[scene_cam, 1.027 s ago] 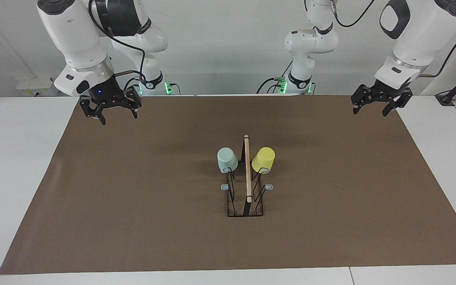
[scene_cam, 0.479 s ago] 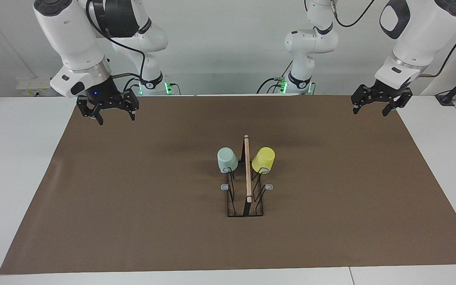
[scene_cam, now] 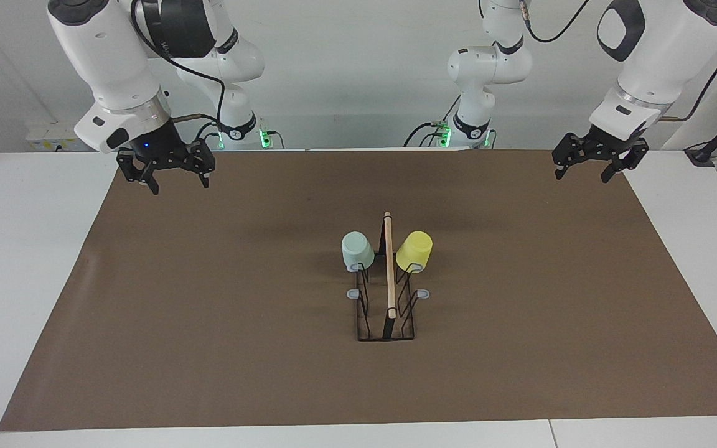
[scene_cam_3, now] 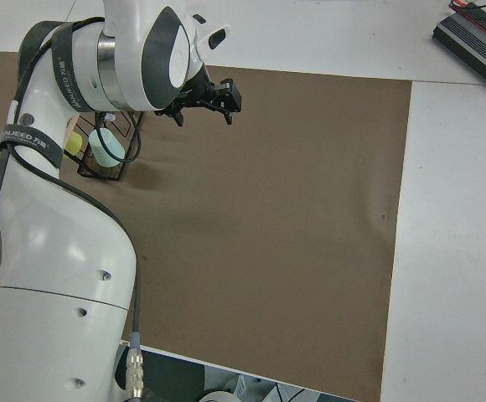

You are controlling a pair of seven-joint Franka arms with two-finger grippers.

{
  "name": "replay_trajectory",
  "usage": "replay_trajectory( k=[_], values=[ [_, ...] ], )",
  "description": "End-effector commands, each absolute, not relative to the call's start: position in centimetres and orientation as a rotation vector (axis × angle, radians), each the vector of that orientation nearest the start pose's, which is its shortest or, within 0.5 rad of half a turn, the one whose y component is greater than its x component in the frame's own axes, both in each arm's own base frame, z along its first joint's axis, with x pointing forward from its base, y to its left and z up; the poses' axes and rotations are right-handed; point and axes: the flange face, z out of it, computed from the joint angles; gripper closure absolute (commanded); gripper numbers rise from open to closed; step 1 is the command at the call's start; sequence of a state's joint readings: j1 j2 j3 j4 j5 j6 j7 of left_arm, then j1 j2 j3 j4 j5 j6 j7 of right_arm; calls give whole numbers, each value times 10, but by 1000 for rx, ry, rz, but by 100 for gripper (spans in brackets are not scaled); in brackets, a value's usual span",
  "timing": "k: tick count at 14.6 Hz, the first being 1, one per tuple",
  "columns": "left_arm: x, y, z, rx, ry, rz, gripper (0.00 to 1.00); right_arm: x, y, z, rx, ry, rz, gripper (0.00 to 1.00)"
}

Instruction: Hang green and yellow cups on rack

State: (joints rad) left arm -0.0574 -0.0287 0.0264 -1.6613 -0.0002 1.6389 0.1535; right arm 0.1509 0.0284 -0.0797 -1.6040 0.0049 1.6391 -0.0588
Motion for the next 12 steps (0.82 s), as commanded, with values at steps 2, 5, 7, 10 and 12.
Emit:
replay_trajectory(
  k=[2,5,7,10,12],
  values=[
    [544,-18,605,-3141,289,-16,0,570,28,597,-3162,-118,45,0],
    [544,-18,605,-3142,286,-18,0,575,9,601,-3144,-54,31,0],
    [544,-18,605,-3141,289,-18,0,576,-1,600,-3147,-27,38,0],
    [544,-18,606,-3141,289,-21,0,578,-4,604,-3146,-17,41,0],
    [545,-18,607,-3141,289,-23,0,581,-3,609,-3147,-17,34,0]
  ],
)
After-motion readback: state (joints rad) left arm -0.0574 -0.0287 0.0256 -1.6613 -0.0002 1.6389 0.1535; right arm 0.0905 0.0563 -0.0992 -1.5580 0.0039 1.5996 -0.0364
